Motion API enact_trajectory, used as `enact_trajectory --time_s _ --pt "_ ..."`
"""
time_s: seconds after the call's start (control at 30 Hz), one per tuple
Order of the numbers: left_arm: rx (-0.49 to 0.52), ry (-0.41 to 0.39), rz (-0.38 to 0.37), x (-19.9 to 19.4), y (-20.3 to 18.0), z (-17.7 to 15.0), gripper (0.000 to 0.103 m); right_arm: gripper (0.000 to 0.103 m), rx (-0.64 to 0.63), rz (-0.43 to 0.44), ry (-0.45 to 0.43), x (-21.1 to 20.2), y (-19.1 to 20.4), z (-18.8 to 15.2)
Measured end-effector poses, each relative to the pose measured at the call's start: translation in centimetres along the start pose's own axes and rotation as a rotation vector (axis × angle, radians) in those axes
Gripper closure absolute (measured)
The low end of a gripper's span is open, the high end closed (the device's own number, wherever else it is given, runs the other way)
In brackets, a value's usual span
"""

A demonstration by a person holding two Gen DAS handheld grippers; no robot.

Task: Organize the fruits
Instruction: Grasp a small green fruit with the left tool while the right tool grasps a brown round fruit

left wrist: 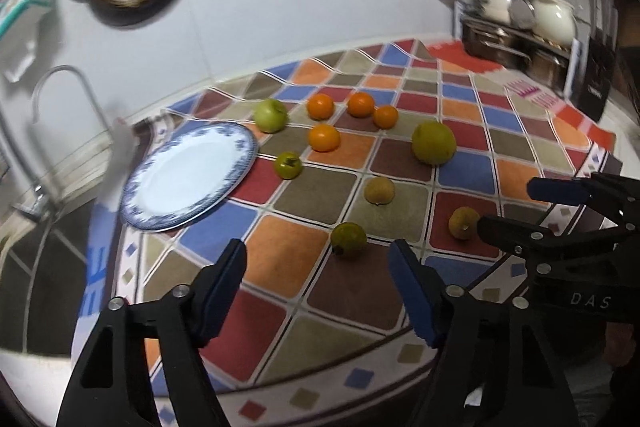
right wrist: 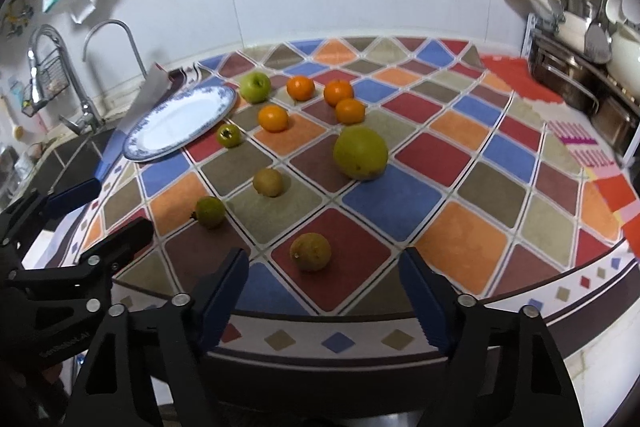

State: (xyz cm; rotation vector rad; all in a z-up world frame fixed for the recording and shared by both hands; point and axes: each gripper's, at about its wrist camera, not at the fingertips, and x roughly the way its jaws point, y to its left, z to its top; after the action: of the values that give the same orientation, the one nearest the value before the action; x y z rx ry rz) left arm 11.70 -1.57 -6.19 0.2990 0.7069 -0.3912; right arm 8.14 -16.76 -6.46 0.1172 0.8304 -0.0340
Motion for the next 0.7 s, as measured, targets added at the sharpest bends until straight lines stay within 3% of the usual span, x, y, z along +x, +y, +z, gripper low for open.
enact_trajectory --time_s 0.3,0.7 --pt "0.088 0.08 -0.11 4.8 0.0 0.2 0.045 0.044 0.059 -0.025 0.09 3.2 0.2 0.0" --pt "0.096 0.128 -0.198 7.8 0.1 0.3 0.067 0.06 0.074 -0.029 0.135 5.1 0.8 0.2"
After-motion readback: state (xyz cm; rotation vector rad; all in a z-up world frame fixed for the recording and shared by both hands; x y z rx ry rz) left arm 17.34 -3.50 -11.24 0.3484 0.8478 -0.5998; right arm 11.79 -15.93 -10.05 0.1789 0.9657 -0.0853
